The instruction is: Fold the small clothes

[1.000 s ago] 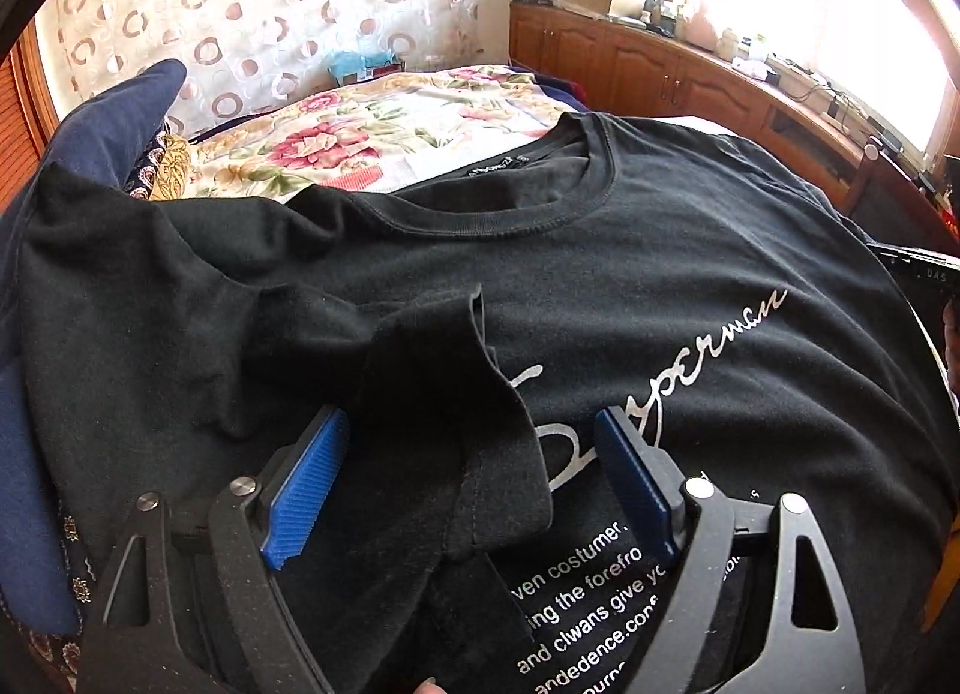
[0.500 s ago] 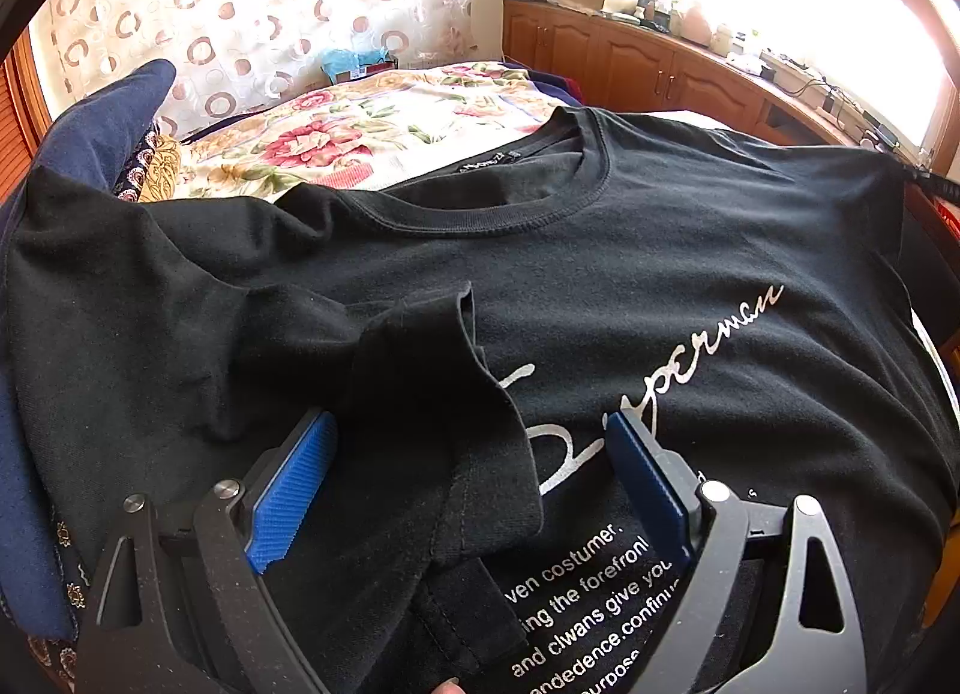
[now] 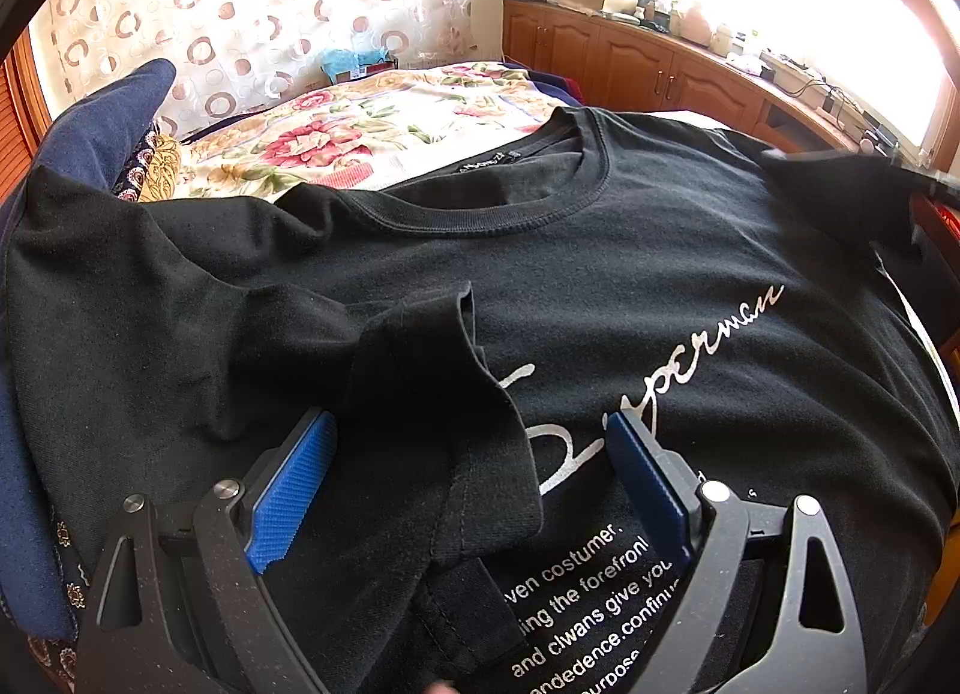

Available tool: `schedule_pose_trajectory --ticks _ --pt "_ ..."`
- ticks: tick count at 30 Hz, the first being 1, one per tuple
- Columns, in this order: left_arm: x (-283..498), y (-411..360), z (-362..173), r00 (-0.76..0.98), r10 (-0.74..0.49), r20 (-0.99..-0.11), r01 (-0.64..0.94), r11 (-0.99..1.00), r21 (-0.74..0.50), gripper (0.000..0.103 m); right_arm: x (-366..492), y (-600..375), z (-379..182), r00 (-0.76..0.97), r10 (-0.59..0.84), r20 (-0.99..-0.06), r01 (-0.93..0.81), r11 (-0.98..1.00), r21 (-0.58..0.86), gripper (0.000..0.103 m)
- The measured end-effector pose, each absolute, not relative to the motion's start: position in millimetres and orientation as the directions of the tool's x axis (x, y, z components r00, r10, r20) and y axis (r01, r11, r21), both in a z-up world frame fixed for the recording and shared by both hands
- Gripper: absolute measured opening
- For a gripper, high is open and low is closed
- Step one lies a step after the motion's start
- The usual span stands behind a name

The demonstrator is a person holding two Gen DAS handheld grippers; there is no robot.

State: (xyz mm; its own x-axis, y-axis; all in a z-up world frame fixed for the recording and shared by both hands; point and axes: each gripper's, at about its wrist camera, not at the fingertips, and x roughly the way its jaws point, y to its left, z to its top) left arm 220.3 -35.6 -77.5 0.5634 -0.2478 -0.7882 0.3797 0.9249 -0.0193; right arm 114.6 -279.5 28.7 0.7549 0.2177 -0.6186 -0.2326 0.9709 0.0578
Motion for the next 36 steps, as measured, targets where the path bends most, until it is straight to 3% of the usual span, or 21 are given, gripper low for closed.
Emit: schedule_pose_trajectory --ticks 5,10,14,21,32,36 --pt "220.3 -35.8 -77.4 0.564 -0.247 -0.788 0.380 0.925 -0.018 0.091 121.9 -266.5 -5.8 0.685 0.266 -0.678 -0.278 0.956 0.095 0.005" --pt "218.8 -33.5 -74.9 0.576 -0.241 -0.781 0.363 0.932 -0.020 0.091 126.9 -275.2 -17.5 0.659 0.216 -0.721 -0.257 0.965 0.055 0.010" --pt "211.4 -27.3 -59.4 0.627 -0.263 -0.733 0.338 0.940 -0.048 0.091 116.5 -297.6 1.8 0.695 0.225 -0.683 -0.246 0.967 0.069 0.029" --pt "196.0 -27.5 -29.2 0.699 -0.302 -0.649 0.316 0.944 -0.098 0.091 94.4 -325.7 13.1 0.768 0.134 -0.626 -0.147 0.989 0.032 0.029" --pt "181.3 -41.4 -21.7 0.702 -0.316 -0.638 0.348 0.934 -0.080 0.091 138.4 -286.6 -19.2 0.650 0.142 -0.747 -0.190 0.982 0.021 0.029" --pt "180.6 -40.7 -23.0 0.699 -0.316 -0.642 0.348 0.934 -0.080 0.091 162.8 -293.0 -26.2 0.621 0.127 -0.773 -0.193 0.981 0.007 0.014"
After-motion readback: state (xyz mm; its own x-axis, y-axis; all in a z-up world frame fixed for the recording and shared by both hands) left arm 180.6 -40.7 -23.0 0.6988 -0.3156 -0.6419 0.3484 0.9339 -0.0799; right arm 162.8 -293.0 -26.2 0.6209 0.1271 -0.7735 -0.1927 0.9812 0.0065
